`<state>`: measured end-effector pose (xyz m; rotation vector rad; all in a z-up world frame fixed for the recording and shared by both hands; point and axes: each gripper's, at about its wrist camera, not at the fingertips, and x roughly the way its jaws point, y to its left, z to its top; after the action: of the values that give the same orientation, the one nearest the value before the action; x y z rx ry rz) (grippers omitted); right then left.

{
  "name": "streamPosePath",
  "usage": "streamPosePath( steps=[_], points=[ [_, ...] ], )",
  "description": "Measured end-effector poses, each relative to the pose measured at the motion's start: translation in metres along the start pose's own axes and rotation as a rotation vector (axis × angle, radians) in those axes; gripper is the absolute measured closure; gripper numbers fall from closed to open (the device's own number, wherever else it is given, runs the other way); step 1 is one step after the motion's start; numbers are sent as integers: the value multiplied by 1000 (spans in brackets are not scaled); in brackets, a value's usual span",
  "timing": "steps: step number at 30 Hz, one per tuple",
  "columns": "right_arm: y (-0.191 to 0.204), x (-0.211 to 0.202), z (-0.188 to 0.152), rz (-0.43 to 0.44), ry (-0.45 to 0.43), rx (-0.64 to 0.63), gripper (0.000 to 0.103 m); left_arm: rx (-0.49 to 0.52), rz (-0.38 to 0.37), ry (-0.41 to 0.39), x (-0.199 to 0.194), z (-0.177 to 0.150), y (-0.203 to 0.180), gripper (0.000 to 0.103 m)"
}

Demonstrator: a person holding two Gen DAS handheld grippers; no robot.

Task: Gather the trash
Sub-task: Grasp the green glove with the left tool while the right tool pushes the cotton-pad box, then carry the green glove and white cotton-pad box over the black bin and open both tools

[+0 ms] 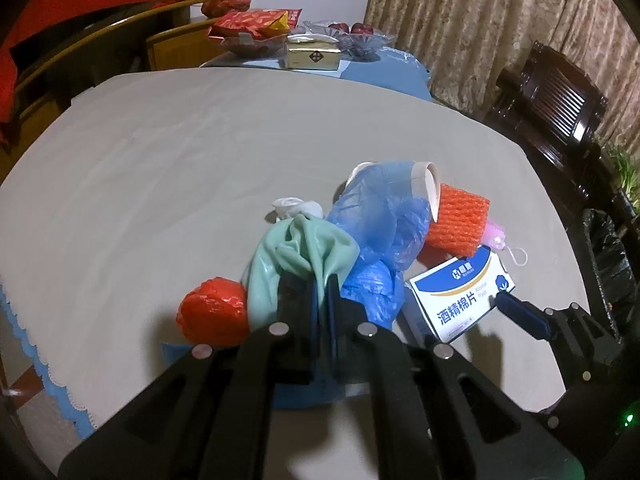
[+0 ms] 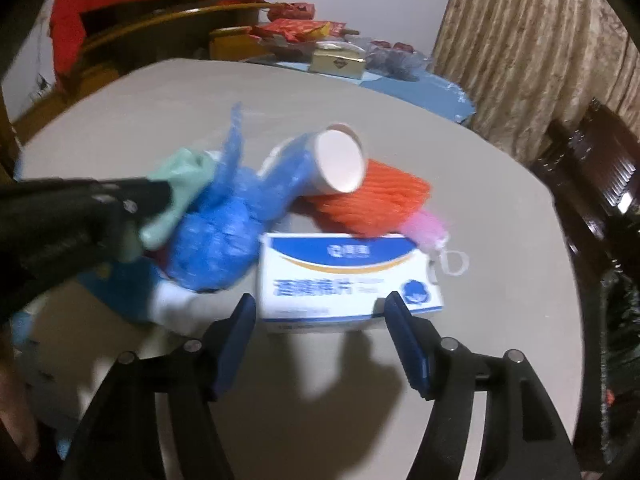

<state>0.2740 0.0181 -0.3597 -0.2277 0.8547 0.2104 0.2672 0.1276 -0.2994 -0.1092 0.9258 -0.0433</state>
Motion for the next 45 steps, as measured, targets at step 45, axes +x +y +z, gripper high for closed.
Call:
streamPosePath(
  steps=[45],
  points=[
    [-111,-62,-11,-27,-42,363,40,92,-28,-86,-59,4,-56,99]
  ],
)
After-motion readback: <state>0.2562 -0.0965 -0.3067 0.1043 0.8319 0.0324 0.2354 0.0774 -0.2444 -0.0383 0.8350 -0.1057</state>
